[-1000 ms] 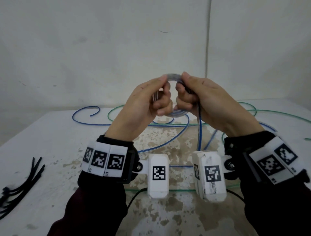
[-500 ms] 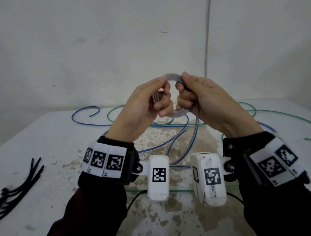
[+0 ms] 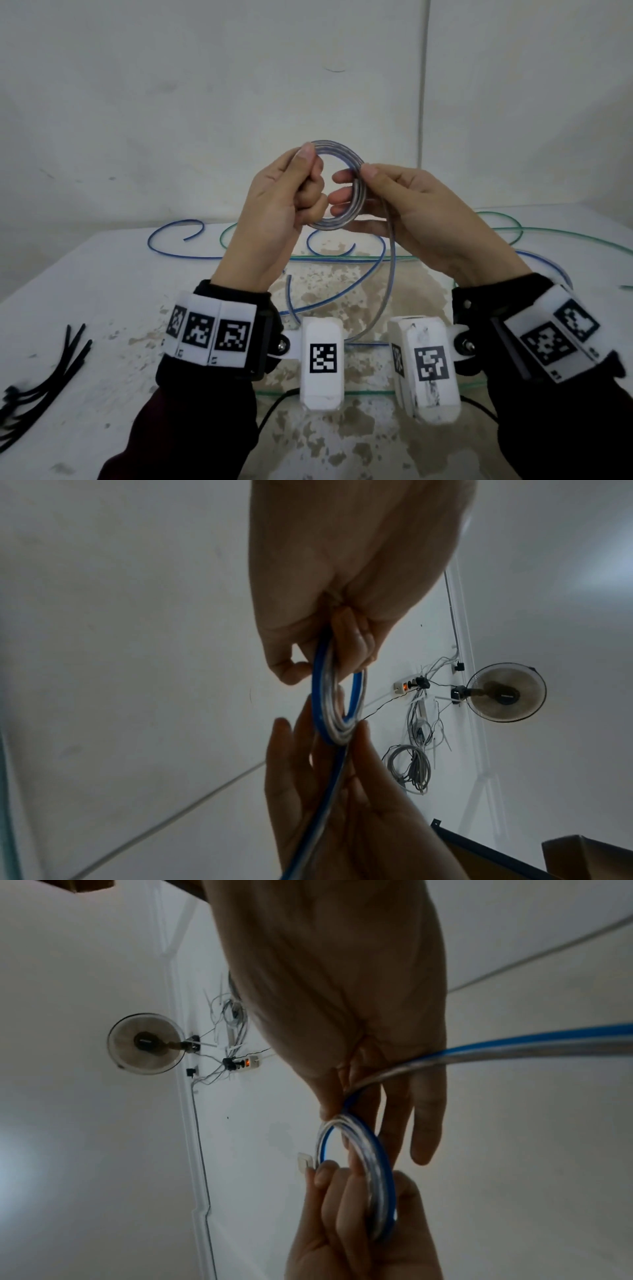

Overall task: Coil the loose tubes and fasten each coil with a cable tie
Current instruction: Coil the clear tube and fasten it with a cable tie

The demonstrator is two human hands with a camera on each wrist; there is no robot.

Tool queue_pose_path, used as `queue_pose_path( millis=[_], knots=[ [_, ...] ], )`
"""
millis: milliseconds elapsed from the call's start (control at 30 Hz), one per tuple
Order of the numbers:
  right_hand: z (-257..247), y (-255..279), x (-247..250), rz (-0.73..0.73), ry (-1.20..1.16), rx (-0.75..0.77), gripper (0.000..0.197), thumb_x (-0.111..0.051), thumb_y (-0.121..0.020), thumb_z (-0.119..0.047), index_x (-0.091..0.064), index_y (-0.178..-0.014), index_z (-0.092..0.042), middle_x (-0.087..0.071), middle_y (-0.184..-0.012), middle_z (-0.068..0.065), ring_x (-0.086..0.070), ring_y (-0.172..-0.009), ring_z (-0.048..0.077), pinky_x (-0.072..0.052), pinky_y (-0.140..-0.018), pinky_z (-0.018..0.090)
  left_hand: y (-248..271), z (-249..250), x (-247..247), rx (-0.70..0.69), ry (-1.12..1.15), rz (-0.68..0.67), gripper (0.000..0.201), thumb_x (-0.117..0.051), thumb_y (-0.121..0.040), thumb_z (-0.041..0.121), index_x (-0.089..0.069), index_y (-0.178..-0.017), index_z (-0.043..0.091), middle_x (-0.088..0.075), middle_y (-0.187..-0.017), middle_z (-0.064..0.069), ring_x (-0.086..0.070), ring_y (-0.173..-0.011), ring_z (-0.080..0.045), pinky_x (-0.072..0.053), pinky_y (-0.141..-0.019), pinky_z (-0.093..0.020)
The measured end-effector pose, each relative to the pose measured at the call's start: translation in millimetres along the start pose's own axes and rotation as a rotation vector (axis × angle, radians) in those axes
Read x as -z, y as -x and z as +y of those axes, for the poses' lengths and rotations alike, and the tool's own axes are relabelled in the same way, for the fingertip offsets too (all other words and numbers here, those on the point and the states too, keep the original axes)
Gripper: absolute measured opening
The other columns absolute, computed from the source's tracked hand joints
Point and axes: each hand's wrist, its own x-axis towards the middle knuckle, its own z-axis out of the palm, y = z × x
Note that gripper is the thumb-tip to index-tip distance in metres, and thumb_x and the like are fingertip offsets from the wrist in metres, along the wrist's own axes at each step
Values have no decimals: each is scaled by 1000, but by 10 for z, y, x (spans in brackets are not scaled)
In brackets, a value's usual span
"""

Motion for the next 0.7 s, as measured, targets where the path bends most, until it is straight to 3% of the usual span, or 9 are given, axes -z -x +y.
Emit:
queue_pose_path(
  millis=[300,433,533,600,700],
  knots=[
    [52,-28,-34,-30,-140,-78,39,-31,-103,-28,-61,-84,-13,-63,-78,0,-62,-76,12,-52,-74,25,-8,-45,-53,-11,100,67,33,-32,-103,22,-42,-74,12,-23,-48,10,-17,-42,-5,-20,-43,-15],
    [37,-35,14,-38,-146,-28,37,-29,-104,-26,-49,-75,-13,-56,-67,0,-57,-69,11,-49,-82,30,-6,-4,-48,129,147,-31,36,-30,-101,22,-41,-69,11,-24,-42,5,-26,-39,-11,-30,-50,-21],
    [32,-35,37,-41,-94,-18,38,-30,-104,-26,-46,-72,-12,-49,-60,-2,-54,-63,13,-49,-73,22,14,40,-11,209,42,-116,32,-32,-97,21,-42,-69,9,-27,-40,3,-35,-36,-14,-38,-62,-27],
    [46,-34,68,-72,-16,-22,38,-35,-102,-31,-47,-71,-14,-45,-56,-6,-51,-61,13,-45,-73,24,25,49,32,247,-74,-179,29,-36,-95,23,-45,-71,9,-30,-40,4,-38,-36,-15,-32,-76,-37],
    [50,-15,88,-117,126,-44,36,-39,-99,-35,-49,-72,-14,-40,-54,-9,-47,-57,12,-41,-69,24,55,45,87,287,-225,-296,27,-40,-93,28,-47,-78,7,-39,-42,5,-42,-39,-14,-34,-75,-38]
  ],
)
